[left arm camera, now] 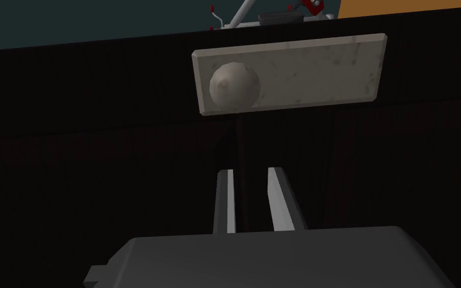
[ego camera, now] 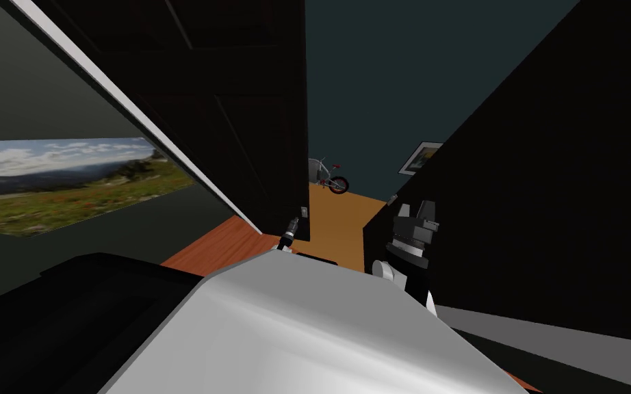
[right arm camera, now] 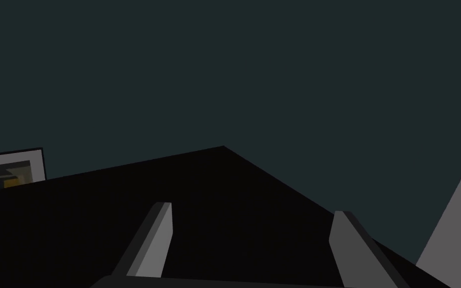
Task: Push the door open
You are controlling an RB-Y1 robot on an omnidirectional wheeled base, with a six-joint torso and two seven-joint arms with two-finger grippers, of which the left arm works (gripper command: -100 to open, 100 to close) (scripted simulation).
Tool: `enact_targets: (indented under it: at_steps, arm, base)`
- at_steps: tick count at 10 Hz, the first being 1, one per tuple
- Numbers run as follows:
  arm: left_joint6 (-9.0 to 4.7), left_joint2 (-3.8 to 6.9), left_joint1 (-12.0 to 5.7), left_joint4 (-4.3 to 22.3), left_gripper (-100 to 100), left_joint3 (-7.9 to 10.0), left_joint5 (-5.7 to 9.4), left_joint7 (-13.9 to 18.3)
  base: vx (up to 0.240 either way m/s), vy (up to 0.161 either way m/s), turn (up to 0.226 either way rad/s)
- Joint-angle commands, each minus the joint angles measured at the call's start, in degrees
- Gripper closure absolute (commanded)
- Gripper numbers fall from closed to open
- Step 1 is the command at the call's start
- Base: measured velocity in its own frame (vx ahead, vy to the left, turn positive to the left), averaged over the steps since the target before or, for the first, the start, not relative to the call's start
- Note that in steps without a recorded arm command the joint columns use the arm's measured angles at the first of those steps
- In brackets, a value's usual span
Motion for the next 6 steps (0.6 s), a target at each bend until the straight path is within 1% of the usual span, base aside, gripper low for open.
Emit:
enact_targets:
  at_steps: [1, 3, 4, 5, 6]
  arm:
    - [-0.16, -0.56, 0.69, -0.6, -100, 0.01, 0.25, 0.1]
    - [-0.27, -1.14, 1.18, -1.0, -100, 0.03, 0.45, 0.1]
    - [-0.21, -0.92, 1.1, -1.0, -100, 0.01, 0.38, 0.1]
    - [-0.51, -0.74, 1.05, -0.7, -100, 0.18, 0.44, 0.1]
    - [-0.6, -0.69, 1.02, -0.6, -100, 0.24, 0.46, 0.0]
  base:
    - [-0.228, -0.081, 0.088]
    - [-0.235, -0.109, 0.056]
    - [-0.099, -0.05, 0.015]
    - [0.079, -0.022, -0.029]
    - [0.182, -0.008, -0.017]
